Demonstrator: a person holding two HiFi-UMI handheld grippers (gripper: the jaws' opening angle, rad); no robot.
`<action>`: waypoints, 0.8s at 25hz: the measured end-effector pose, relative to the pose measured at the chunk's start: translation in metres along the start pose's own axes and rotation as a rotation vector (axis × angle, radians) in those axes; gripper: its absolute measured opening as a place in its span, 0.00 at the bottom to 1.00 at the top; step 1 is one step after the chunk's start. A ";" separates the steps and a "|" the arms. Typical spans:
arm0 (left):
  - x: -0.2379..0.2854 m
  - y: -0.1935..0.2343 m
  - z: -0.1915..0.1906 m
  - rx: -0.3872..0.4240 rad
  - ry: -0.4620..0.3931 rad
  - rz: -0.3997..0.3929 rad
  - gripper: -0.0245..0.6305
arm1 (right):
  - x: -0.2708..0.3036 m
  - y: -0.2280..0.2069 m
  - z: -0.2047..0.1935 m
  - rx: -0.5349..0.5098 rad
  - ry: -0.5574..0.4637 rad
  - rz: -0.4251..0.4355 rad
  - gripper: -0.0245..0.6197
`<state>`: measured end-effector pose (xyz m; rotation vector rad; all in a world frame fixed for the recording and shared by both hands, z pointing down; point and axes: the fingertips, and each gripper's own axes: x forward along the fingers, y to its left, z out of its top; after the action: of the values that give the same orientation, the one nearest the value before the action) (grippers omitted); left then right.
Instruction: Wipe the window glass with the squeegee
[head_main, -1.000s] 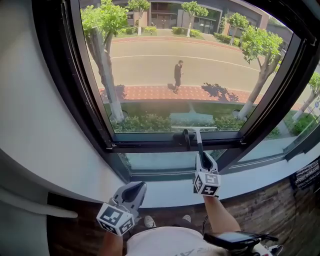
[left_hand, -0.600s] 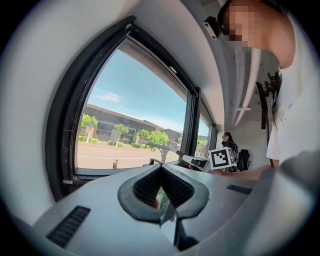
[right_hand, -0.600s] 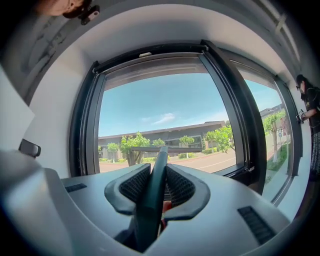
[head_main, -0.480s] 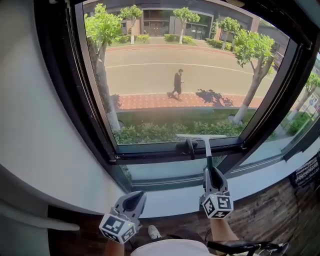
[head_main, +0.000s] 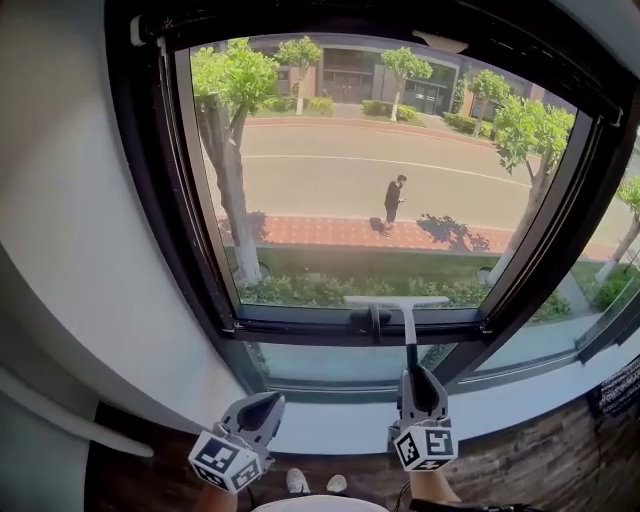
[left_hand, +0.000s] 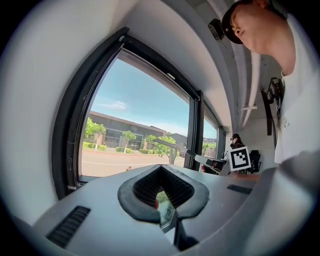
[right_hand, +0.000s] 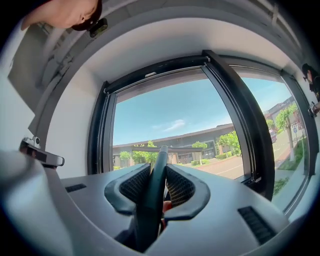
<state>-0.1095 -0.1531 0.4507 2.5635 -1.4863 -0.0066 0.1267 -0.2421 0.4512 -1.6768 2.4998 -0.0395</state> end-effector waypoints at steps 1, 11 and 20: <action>-0.001 -0.004 0.001 0.002 -0.003 0.009 0.06 | -0.003 0.001 -0.005 0.006 0.014 0.012 0.20; -0.002 0.005 0.017 0.069 -0.039 0.053 0.06 | -0.007 0.002 -0.007 -0.020 0.004 0.002 0.20; -0.038 0.031 0.026 0.139 -0.056 -0.051 0.07 | 0.070 0.083 0.151 -0.111 -0.328 -0.018 0.20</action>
<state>-0.1574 -0.1392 0.4263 2.7318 -1.4900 0.0195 0.0424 -0.2676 0.2870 -1.5936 2.2781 0.3498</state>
